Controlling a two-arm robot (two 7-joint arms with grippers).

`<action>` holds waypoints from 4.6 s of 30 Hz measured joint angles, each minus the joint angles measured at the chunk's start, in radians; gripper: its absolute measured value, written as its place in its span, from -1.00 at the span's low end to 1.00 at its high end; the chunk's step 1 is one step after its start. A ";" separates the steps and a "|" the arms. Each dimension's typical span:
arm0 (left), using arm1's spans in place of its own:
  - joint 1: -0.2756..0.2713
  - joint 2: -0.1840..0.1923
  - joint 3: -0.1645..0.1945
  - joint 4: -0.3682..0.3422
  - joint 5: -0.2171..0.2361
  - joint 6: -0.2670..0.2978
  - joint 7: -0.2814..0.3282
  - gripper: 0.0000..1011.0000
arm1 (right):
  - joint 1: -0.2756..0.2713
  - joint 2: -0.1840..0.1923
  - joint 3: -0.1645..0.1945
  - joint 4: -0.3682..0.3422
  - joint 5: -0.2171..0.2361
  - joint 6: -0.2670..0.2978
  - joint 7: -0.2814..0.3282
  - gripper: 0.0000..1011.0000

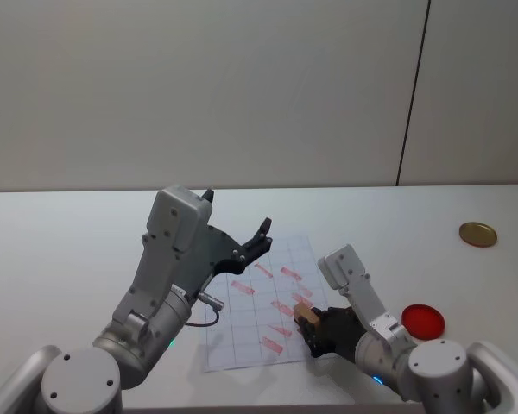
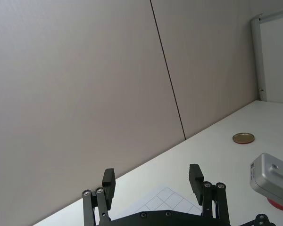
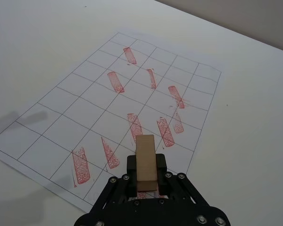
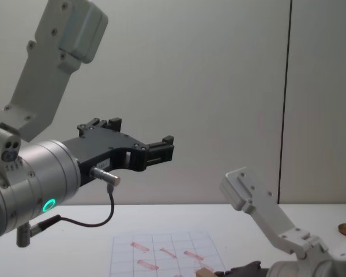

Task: Use the one hand to pick up the stamp and affix it onto the A4 paper.

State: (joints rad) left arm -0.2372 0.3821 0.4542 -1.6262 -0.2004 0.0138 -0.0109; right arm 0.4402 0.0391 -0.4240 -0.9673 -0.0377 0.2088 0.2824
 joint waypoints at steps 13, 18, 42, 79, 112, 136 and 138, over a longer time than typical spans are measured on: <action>0.000 0.000 0.000 0.000 0.000 0.000 0.000 0.96 | 0.019 -0.011 0.005 0.046 0.020 -0.002 0.001 -0.56; 0.000 0.000 0.000 0.000 0.000 0.000 0.000 0.96 | 0.024 -0.013 0.009 0.061 0.031 -0.004 0.001 -0.57; 0.000 0.000 0.000 0.000 0.000 0.000 0.000 0.96 | 0.020 -0.011 0.035 0.078 0.112 -0.019 -0.009 -0.57; 0.000 0.000 0.000 0.000 0.000 0.000 0.000 0.96 | -0.040 0.026 0.054 -0.256 0.112 -0.051 -0.081 -0.57; 0.000 0.000 0.000 0.000 0.000 0.000 0.000 0.96 | -0.163 0.150 0.151 -0.404 0.148 0.077 -0.196 -0.57; 0.000 0.000 0.000 0.000 0.000 0.000 0.000 0.96 | -0.164 0.172 0.178 -0.271 0.172 0.077 -0.143 -0.57; 0.000 0.000 0.000 0.000 0.000 0.000 0.000 0.96 | -0.161 0.171 0.177 -0.262 0.171 0.075 -0.140 -0.57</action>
State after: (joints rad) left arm -0.2372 0.3821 0.4542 -1.6262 -0.2004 0.0138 -0.0109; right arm 0.2793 0.2100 -0.2470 -1.2294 0.1338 0.2839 0.1424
